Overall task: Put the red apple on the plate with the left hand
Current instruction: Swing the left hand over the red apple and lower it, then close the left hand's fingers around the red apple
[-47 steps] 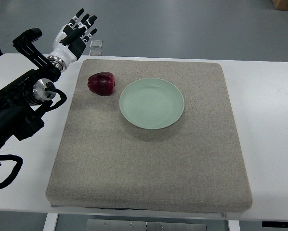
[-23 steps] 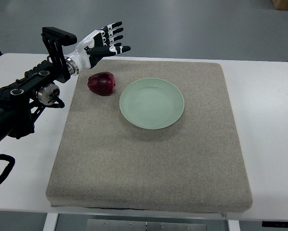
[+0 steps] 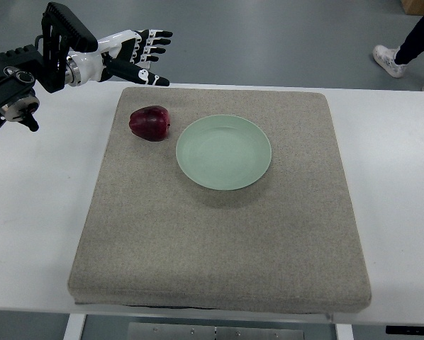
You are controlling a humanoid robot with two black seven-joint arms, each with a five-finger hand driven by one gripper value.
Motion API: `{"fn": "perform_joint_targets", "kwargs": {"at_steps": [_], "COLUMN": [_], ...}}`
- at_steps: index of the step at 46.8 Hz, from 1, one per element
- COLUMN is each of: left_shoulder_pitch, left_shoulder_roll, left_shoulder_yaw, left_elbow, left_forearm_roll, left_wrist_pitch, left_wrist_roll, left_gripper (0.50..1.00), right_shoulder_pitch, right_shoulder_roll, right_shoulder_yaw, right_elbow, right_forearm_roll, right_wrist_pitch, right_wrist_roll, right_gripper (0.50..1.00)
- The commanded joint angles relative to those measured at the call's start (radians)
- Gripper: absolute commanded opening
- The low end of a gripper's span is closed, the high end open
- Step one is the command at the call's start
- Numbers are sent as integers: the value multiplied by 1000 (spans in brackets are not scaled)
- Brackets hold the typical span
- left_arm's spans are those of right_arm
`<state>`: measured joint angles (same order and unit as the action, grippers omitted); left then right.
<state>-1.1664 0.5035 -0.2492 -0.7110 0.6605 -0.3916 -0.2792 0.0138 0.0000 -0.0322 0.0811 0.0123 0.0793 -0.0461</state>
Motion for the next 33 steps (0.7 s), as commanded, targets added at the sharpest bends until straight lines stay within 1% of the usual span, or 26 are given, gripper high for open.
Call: {"fn": "perform_joint_targets", "kwargs": {"at_steps": [1, 15, 23, 29, 33], "left_shoulder_pitch": [-22, -29, -27, -18, -13], "left_shoulder_roll": [20, 26, 24, 20, 20], "left_shoulder_yaw": [31, 41, 41, 42, 42], "left_elbow": [-24, -84, -85, -84, -82], "left_forearm_roll": [56, 344, 534, 594, 610], "left_wrist_pitch": [-3, -6, 8, 37, 42], "left_wrist_roll": [0, -2, -9, -11, -11], "left_gripper": [992, 992, 990, 990, 990], "right_shoulder_pitch": [0, 0, 0, 0, 0], "right_shoulder_roll": [0, 0, 0, 0, 0], "right_shoulder_yaw": [0, 0, 0, 0, 0], "right_elbow": [0, 0, 0, 0, 0], "right_forearm_roll": [0, 0, 0, 0, 0], "right_wrist_pitch": [0, 0, 0, 0, 0], "right_wrist_roll": [2, 2, 2, 0, 2], "right_gripper": [932, 930, 930, 930, 932]}}
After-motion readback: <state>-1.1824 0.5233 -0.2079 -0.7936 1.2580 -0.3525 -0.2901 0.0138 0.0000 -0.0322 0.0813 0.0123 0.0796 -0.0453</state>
